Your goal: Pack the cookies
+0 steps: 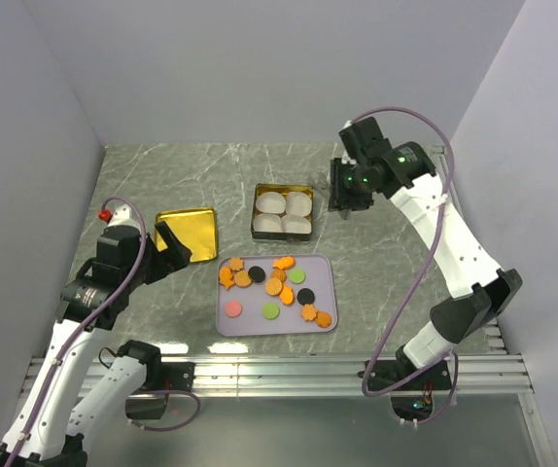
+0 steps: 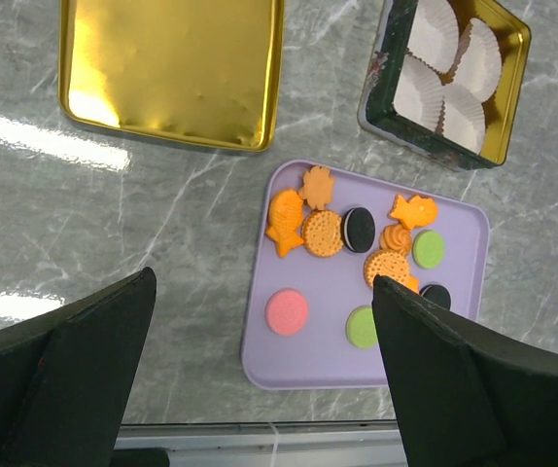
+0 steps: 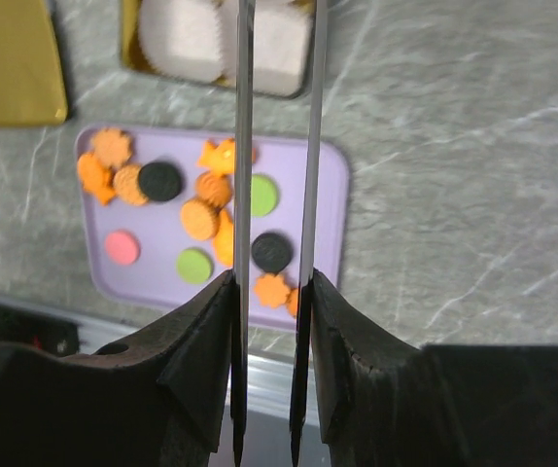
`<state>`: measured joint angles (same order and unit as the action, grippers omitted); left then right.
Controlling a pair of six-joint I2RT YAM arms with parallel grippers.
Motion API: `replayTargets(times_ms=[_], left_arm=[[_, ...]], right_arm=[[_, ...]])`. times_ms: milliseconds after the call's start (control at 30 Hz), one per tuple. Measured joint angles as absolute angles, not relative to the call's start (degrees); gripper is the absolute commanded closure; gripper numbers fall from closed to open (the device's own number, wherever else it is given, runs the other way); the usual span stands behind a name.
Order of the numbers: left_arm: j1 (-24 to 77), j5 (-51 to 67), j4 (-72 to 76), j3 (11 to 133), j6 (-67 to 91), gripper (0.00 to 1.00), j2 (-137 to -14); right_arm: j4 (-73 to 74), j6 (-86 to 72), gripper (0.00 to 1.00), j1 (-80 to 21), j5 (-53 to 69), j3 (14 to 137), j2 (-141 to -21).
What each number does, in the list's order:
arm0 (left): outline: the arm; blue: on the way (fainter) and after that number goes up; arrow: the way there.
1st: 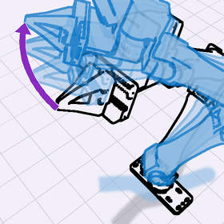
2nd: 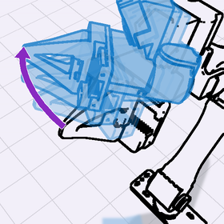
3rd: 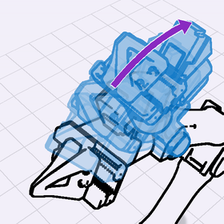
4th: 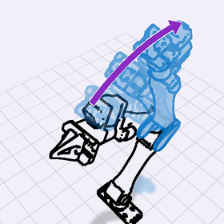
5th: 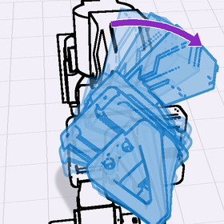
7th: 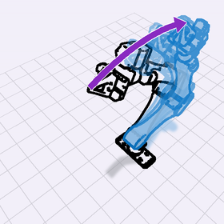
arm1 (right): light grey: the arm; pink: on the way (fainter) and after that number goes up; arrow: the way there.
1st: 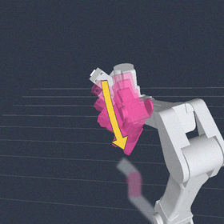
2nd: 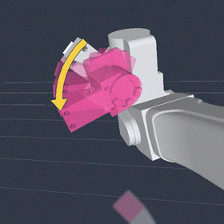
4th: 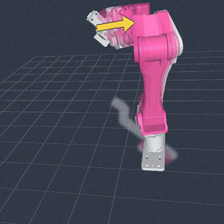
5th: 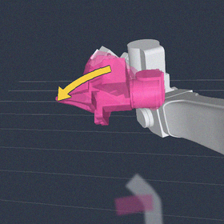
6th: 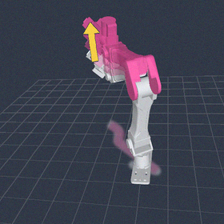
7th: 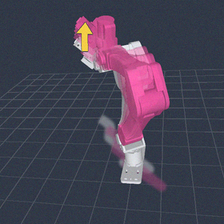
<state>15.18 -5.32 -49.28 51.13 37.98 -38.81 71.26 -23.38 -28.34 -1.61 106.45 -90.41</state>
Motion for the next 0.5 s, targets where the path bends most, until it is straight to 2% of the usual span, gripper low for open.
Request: replayTargets(times_ms=[300, 500], left_arm=[[15.18, -4.12, -48.07, 51.11, 37.93, 0.01, -39.64], [15.18, -3.64, -47.68, 51.03, 37.89, 0.01, -40.01]], right_arm=[[72.77, -26.26, 0.59, -42.02, -1.02, 106.34, -91.83], [71.48, -29.69, 0.54, -52.56, -0.99, 100.92, -89.43]])
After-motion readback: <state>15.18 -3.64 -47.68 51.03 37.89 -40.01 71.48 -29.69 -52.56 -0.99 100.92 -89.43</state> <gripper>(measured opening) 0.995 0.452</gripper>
